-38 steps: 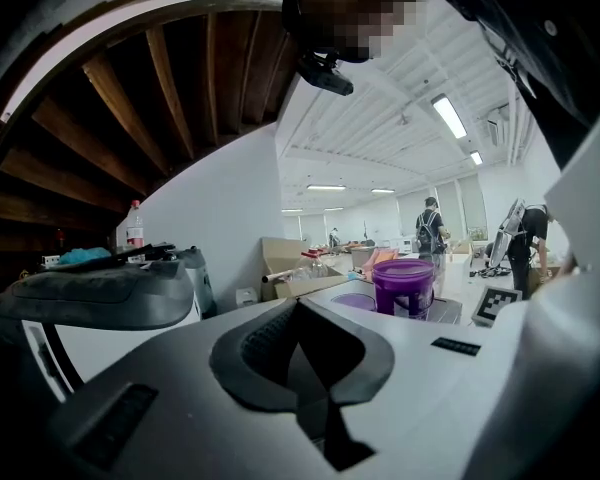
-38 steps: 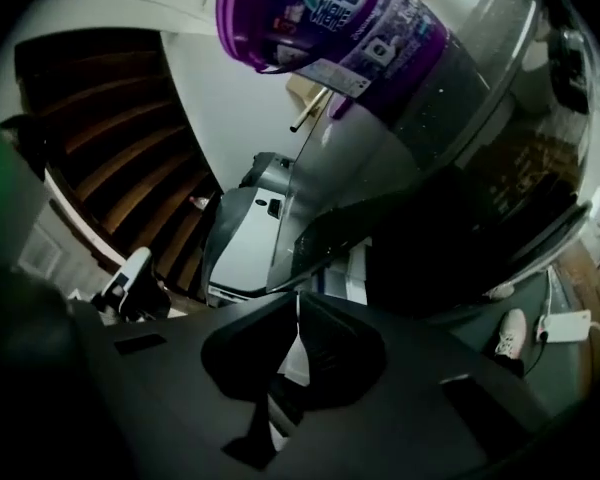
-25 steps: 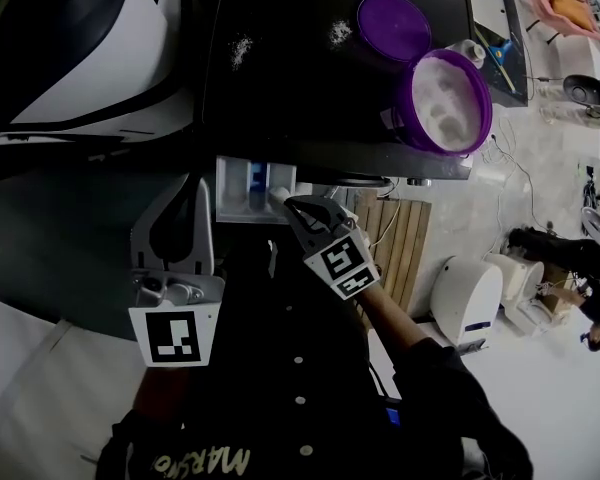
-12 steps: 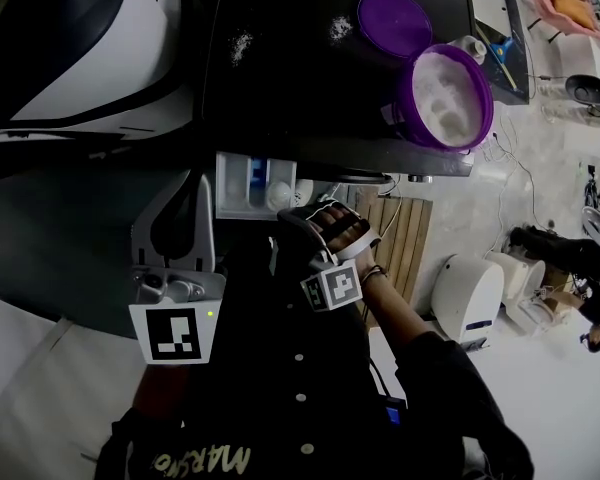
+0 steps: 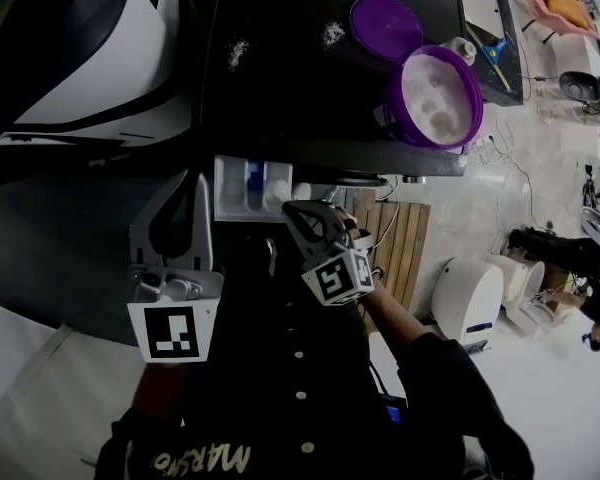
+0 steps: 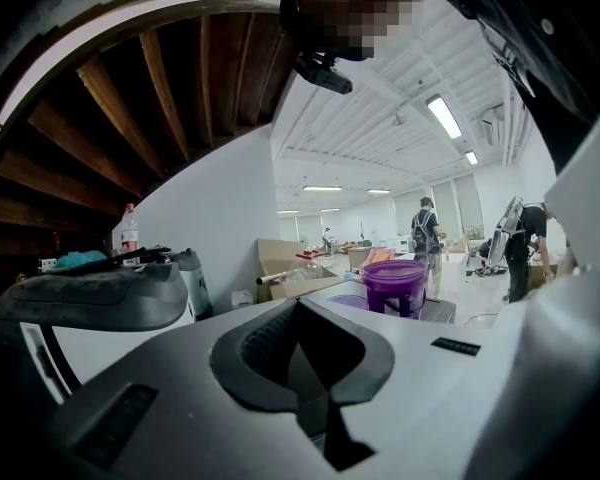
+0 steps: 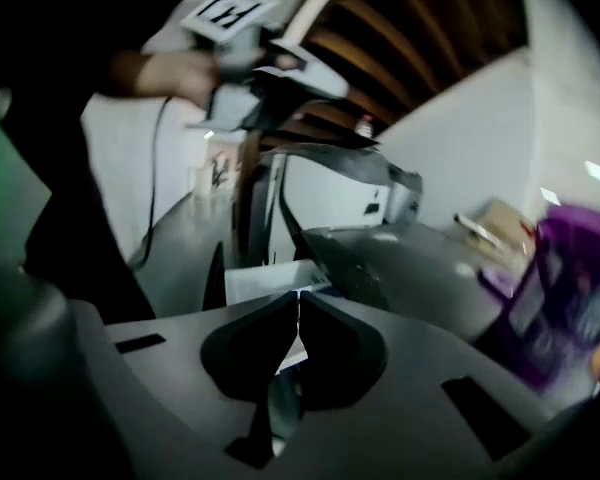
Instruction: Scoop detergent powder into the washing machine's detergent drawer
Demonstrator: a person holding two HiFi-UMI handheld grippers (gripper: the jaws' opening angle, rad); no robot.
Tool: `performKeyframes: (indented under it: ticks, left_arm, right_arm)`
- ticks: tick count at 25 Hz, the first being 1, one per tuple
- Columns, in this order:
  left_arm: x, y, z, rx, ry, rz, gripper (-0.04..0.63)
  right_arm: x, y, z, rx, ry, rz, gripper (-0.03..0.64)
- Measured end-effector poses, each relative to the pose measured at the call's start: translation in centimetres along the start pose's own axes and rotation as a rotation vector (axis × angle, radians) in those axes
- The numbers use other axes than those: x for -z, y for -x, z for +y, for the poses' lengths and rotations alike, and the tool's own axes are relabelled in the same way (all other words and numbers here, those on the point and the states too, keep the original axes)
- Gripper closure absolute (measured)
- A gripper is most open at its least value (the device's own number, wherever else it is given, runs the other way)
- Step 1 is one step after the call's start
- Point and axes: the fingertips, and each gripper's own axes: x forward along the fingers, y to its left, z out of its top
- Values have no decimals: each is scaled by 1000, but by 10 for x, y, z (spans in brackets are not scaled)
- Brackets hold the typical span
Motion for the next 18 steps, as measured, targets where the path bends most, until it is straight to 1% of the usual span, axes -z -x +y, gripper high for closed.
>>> performKeyframes:
  ticks: [2, 3, 4, 6, 9, 10, 11, 12, 15, 18]
  left_arm:
    - [-5, 1, 3, -12, 1, -11, 581]
    - [-8, 1, 5, -17, 2, -18, 581]
    - [-11, 1, 6, -19, 1, -27, 581]
    - [-18, 1, 7, -18, -5, -45, 581]
    - [-26, 1, 6, -14, -3, -63, 581]
    - [-30, 1, 6, -13, -2, -71, 581]
    - [-33, 0, 5, -12, -1, -78, 581]
    - [-37, -1, 4, -9, -2, -85, 581]
    - [-52, -9, 0, 8, -9, -113, 581]
    - [-70, -17, -6, 31, -15, -152, 581]
  right_arm:
    - [2, 4, -21, -11, -415, -36, 584]
    - [4, 5, -29, -21, -586, -52, 584]
    - [6, 7, -35, -28, -720, -67, 584]
    - [9, 12, -45, -31, -907, -94, 584]
    - [-5, 24, -56, -56, -1119, -163, 584]
    - [-13, 29, -60, -66, -1164, -191, 584]
    - [-22, 36, -64, -70, -1186, -217, 584]
    - [-33, 43, -69, -67, -1185, -242, 584]
    - [-73, 69, -94, -24, -1113, -328, 584]
    - [-110, 96, -127, 29, -1057, -439, 584]
